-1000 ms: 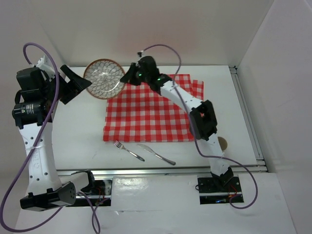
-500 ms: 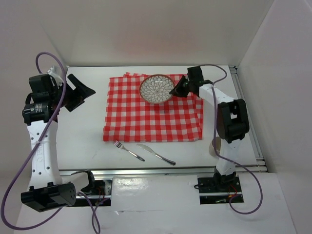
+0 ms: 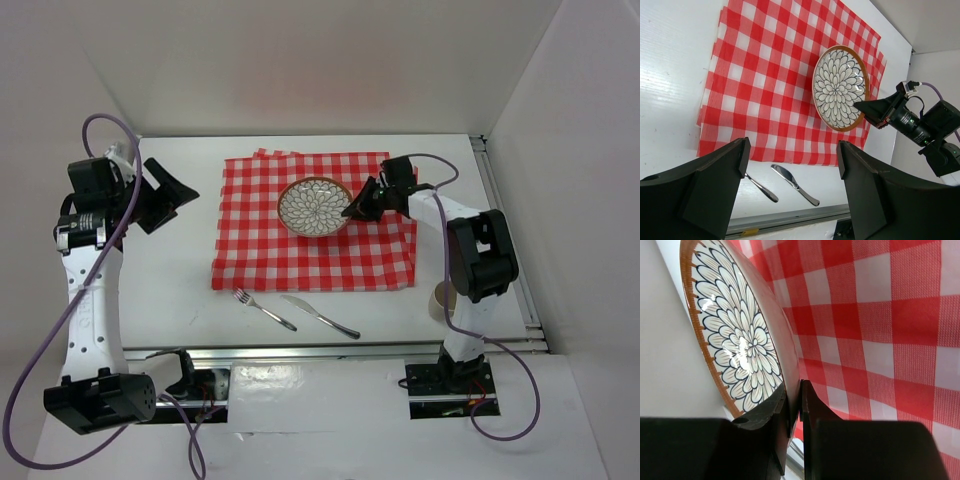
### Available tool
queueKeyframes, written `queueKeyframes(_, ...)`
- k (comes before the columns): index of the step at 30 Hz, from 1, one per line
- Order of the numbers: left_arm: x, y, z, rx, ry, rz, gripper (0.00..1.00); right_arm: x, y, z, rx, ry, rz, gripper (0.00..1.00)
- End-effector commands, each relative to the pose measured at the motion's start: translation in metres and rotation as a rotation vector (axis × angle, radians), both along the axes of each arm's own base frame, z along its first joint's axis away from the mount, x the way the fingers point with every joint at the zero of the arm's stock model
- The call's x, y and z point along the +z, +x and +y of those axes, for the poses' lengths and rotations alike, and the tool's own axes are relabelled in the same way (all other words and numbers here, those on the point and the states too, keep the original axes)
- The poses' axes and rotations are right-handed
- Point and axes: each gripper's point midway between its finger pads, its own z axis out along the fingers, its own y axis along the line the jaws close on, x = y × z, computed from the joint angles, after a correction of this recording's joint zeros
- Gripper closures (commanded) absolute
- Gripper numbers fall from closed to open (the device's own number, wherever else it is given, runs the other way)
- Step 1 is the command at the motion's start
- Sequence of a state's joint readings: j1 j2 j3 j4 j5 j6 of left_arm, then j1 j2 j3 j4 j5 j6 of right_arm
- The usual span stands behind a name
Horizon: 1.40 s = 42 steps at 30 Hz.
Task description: Set the dinner table for one person
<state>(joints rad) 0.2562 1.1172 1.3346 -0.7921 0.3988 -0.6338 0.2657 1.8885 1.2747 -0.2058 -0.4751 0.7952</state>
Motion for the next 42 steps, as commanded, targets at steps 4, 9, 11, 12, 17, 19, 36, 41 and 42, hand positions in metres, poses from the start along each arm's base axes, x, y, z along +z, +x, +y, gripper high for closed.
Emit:
queueKeyframes(4, 0.005, 0.004, -0.003, -0.022, 0.001, -0.038, 0.12, 0.06, 0.015, 0.026, 0.073, 0.151, -0.222, 1.0)
queueKeyframes(9, 0.002, 0.003, -0.003, -0.022, -0.001, -0.029, 0.12, 0.047, 0.017, 0.032, 0.081, 0.147, -0.202, 1.0)
queueKeyframes(11, 0.002, 0.003, -0.003, -0.022, -0.001, -0.029, 0.12, 0.041, 0.017, 0.032, 0.08, 0.144, -0.19, 1.0)
queueKeyframes(12, 0.002, 0.003, -0.003, -0.022, -0.001, -0.029, 0.12, 0.036, 0.019, 0.032, 0.08, 0.143, -0.185, 1.0)
queueKeyframes(17, 0.003, 0.005, -0.003, -0.022, 0.001, -0.038, 0.12, 0.015, 0.017, 0.036, 0.064, 0.074, -0.166, 1.0)
queueKeyframes(19, 0.0, 0.004, -0.003, -0.022, -0.001, -0.029, 0.12, 0.013, 0.018, 0.035, 0.057, 0.069, -0.171, 1.0)
queueKeyframes(36, -0.006, 0.008, 0.001, -0.007, 0.005, -0.008, 0.12, 0.015, 0.021, 0.009, 0.005, -0.162, -0.175, 0.0)
queueKeyframes(41, -0.018, 0.017, -0.003, -0.024, 0.043, 0.027, 0.12, 0.088, 0.029, -0.025, -0.095, -0.291, -0.299, 0.0)
queueKeyframes(42, -0.018, 0.02, -0.007, -0.035, 0.049, 0.03, 0.12, 0.095, 0.023, -0.039, -0.118, -0.339, -0.276, 0.0)
